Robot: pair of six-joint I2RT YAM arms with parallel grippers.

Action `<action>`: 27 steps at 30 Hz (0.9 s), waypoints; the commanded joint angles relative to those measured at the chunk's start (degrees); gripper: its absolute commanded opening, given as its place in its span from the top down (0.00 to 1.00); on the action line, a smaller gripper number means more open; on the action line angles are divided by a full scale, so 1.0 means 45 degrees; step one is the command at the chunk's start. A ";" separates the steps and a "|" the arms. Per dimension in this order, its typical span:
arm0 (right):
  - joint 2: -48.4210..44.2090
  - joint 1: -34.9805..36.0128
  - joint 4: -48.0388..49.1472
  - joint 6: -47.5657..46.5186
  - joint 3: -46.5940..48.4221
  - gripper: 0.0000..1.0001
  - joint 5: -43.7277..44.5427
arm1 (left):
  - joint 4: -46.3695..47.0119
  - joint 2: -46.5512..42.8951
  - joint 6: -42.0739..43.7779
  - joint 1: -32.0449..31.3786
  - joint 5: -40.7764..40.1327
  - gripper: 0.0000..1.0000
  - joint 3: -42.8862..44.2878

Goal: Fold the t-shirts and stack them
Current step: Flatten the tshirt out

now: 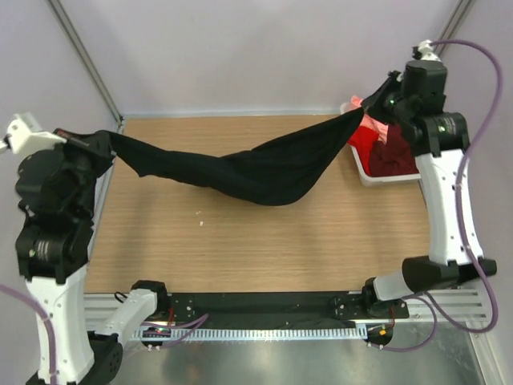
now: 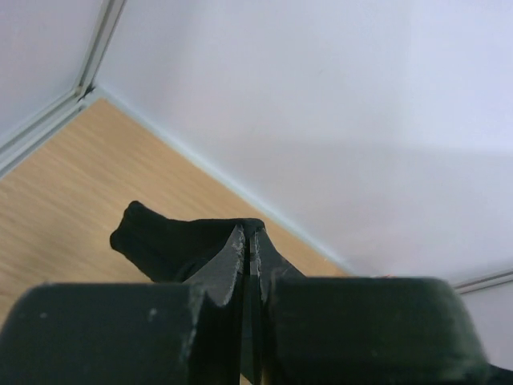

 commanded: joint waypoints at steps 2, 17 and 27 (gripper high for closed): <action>-0.2438 -0.0029 -0.0122 0.0168 -0.0127 0.99 0.1054 | -0.0203 -0.1038 -0.0426 0.0089 -0.0450 1.00 0.0754; -0.1764 -0.0009 0.1023 0.0169 -0.0868 0.99 -0.0399 | -0.0692 -0.0595 -0.0152 0.0089 0.0154 1.00 -0.1763; 0.6108 0.0323 0.3451 -0.0222 -0.1439 0.92 -0.2008 | 0.0616 0.2354 -0.0348 0.1237 0.0642 1.00 -0.5592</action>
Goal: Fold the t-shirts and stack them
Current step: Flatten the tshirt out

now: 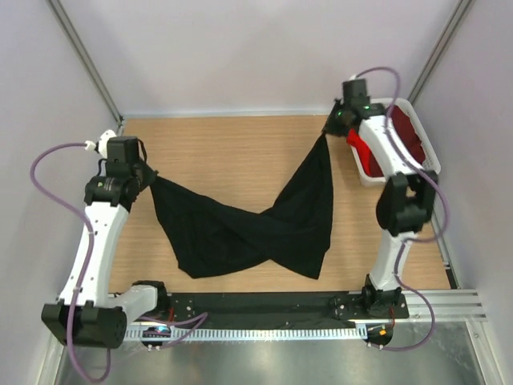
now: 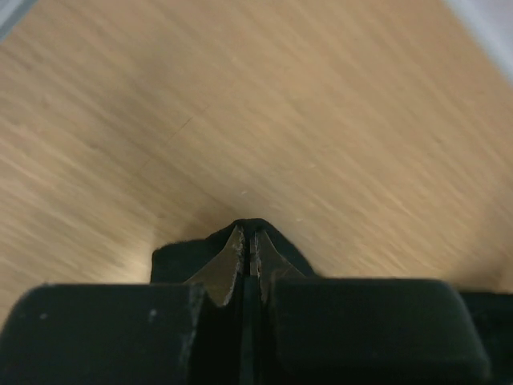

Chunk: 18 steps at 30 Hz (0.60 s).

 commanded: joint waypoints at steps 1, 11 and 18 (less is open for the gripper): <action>0.1463 0.0095 0.0255 -0.0299 0.0475 0.91 -0.0936 | 0.0709 0.0308 -0.0032 0.1262 0.0322 1.00 -0.0439; 0.1805 0.0602 -0.3315 0.0987 0.2571 0.45 0.1931 | 0.3088 0.0856 -0.0539 0.3611 0.3583 1.00 -0.3037; -0.2433 0.1753 -0.4782 0.3775 -0.2268 0.42 0.3045 | 0.3931 0.1462 -0.0892 0.3690 0.4757 1.00 -0.3898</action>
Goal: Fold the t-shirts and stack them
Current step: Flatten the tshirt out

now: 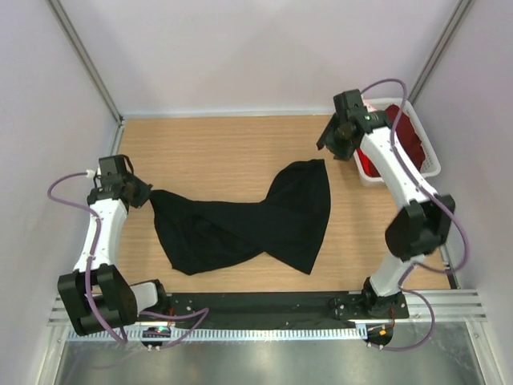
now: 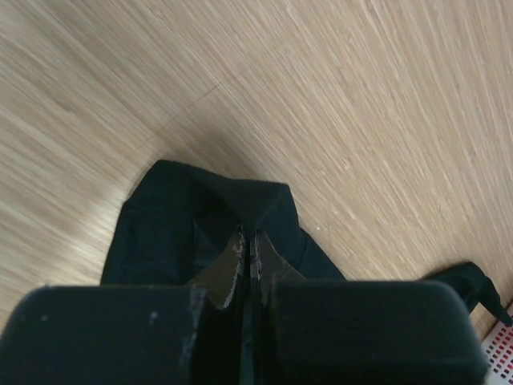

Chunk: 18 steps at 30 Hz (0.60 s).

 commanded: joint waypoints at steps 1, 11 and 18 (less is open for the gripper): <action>-0.2159 0.0875 -0.1743 0.2298 -0.2389 0.42 0.1210 | 0.1216 0.0034 -0.0178 0.0115 0.0819 1.00 -0.0226; -0.6634 0.5522 -0.1494 0.7745 -1.0574 0.47 0.1016 | 0.1724 0.0562 0.0467 0.0134 0.1793 1.00 -0.0519; -0.8021 0.6677 -0.0028 0.9955 -1.3858 0.47 0.0177 | 0.1881 0.0425 0.0467 0.0115 0.2263 1.00 -0.0696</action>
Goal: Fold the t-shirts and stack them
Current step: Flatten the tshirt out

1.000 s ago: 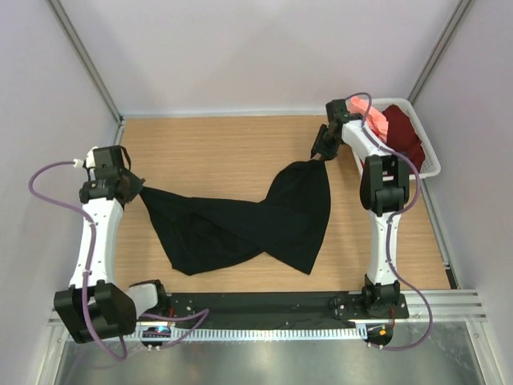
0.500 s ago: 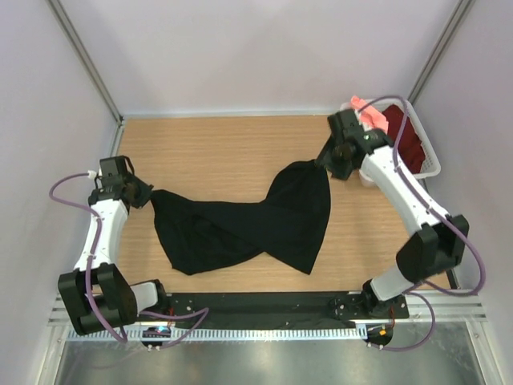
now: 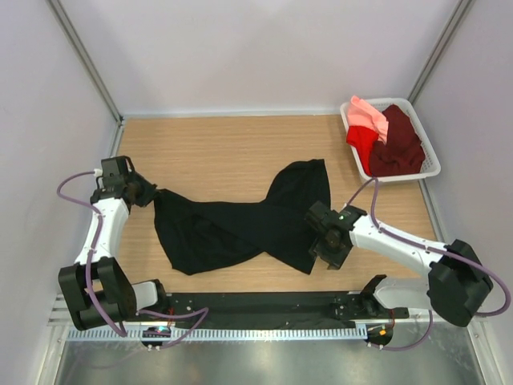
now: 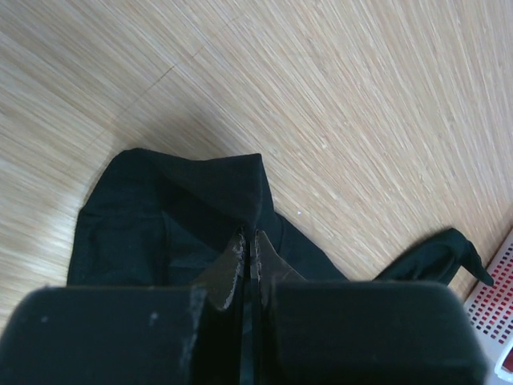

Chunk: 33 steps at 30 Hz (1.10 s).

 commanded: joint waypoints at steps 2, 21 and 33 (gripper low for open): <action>-0.1162 0.0680 0.1441 0.2436 -0.0981 0.47 -0.0004 | 0.0637 -0.0129 0.0297 0.0081 0.0539 1.00 -0.0055; -0.0578 0.3180 0.3045 0.5993 -0.2290 0.49 0.0291 | 0.0462 -0.0227 0.0473 0.0081 0.0403 1.00 -0.0035; -0.0323 0.3670 0.2869 0.7126 -0.2817 0.52 0.1521 | 0.0521 -0.0285 0.0414 0.0081 0.0481 1.00 -0.0055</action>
